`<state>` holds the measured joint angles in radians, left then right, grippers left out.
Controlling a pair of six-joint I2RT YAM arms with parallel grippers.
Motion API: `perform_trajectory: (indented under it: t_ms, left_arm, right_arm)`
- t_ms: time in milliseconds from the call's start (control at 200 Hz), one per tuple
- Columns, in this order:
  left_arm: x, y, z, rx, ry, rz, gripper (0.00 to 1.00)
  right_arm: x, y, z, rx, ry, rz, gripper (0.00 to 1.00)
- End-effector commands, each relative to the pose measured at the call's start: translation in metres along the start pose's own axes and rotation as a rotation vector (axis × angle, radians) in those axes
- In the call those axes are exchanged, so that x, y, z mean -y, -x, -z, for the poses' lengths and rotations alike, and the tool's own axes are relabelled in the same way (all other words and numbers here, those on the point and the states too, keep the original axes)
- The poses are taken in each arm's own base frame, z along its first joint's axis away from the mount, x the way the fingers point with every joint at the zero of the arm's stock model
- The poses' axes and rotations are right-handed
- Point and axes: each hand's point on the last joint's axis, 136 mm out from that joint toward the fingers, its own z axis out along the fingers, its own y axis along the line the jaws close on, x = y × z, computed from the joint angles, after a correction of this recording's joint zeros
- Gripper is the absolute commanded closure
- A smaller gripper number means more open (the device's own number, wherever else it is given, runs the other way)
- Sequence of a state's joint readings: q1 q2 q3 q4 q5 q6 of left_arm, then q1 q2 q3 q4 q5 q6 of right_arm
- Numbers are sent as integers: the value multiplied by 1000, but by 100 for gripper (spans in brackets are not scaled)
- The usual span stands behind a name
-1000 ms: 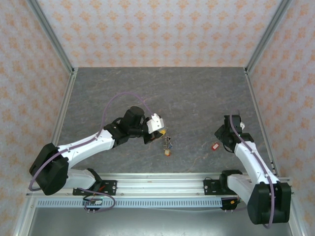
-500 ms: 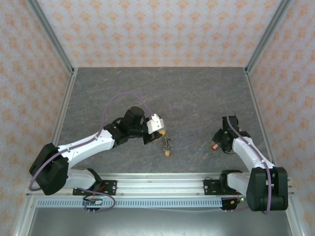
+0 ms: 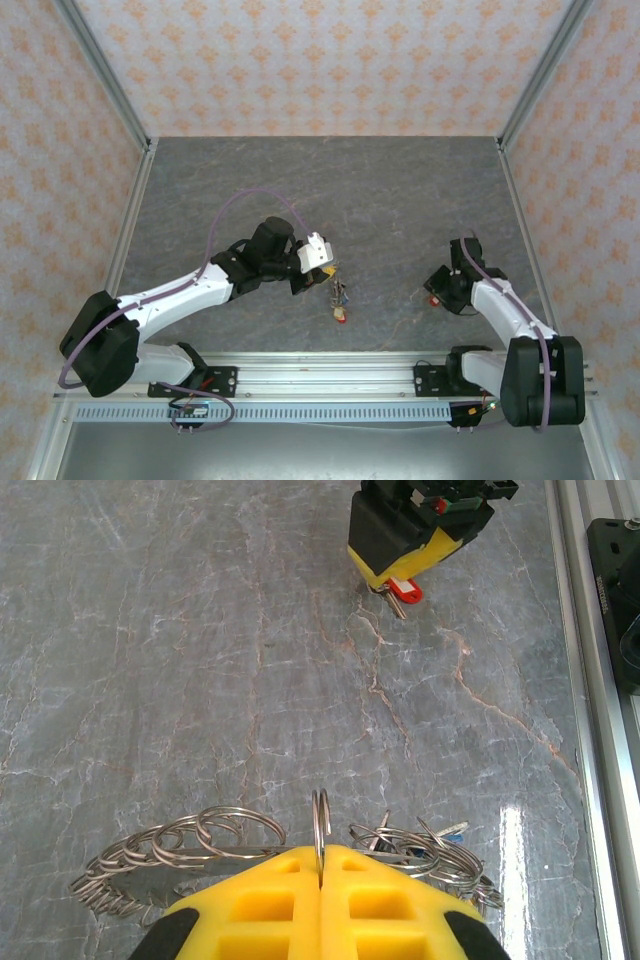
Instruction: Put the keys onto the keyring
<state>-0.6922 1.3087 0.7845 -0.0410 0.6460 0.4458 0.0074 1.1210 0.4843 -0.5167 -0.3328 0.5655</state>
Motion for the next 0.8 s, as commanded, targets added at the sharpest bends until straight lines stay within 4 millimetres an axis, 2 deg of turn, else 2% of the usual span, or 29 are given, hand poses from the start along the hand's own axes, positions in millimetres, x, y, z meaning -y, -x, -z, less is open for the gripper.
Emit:
perform_trajectory:
  t_ms: [0,325,450,485,666,731,796]
  left_arm:
    - [-1,28,10,67,11,-50,100]
    - [-1,26,11,62,14,-47,100]
    - [-1,26,12,61,21,-47,100]
    - [-1,25,13,62,22,-45,100]
    - [-1,27,14,64,23,-48,100]
    - [-1,27,14,65,24,-51,100]
    - [-1,27,14,65,23,-52,100]
  right_arm:
    - [-5,-9,0,-47,5,-20,61]
    - [-28,-22,-16,-90,56,-41,61]
    - [-46,-19,-8,-85,132,-17,61]
    - [-50,-14,2,-50,145,7,61]
    - [-16,17,34,143,-70,137,59]
    - [-5,24,39,177,-145,169,58]
    - [-3,29,42,189,-175,205,55]
